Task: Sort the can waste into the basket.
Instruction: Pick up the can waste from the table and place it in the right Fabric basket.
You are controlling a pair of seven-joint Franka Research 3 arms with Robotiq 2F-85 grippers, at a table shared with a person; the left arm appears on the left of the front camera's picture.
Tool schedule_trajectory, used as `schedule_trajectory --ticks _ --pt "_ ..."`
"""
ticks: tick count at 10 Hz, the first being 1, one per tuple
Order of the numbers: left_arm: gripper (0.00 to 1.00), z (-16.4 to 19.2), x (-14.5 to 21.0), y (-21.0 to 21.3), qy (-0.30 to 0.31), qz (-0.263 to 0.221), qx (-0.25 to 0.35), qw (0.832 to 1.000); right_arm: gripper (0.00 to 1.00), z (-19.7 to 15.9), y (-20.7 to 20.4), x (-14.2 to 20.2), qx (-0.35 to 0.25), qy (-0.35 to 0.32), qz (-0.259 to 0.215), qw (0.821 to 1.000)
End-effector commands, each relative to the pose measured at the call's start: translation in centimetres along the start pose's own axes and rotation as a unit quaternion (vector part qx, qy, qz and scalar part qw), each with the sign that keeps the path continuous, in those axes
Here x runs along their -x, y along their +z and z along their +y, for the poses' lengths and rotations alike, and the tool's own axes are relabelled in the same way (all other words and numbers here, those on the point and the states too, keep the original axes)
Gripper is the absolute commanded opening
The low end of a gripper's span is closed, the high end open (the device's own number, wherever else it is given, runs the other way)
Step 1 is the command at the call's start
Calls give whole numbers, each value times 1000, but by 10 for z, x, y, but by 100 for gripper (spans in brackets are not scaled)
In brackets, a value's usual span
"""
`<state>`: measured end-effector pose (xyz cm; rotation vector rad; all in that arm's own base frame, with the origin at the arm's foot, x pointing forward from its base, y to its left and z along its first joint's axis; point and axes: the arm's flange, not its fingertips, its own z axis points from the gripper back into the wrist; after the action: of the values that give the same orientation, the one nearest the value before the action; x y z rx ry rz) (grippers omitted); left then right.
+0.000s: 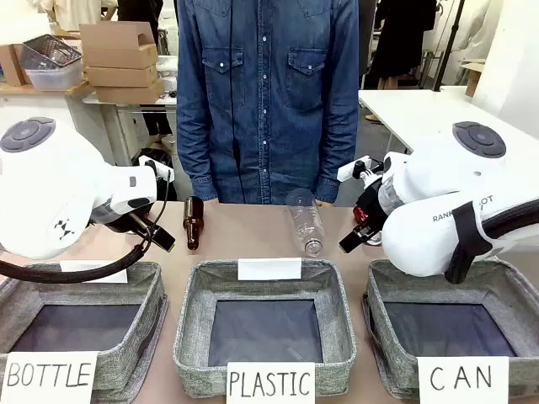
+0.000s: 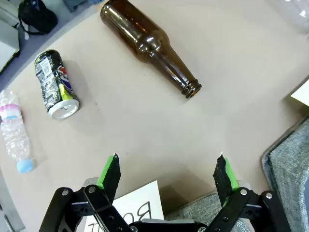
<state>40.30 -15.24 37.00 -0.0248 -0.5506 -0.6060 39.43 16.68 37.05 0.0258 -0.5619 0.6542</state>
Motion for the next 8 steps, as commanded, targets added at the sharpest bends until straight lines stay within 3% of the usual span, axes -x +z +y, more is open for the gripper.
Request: schedule_trajectory --ticks 1,8 --pt "100 0 0 0 0 0 0 1000 100 0 0 0 0 0 0 1000" --pt "100 0 0 0 0 0 0 1000 100 0 0 0 0 0 0 1000"
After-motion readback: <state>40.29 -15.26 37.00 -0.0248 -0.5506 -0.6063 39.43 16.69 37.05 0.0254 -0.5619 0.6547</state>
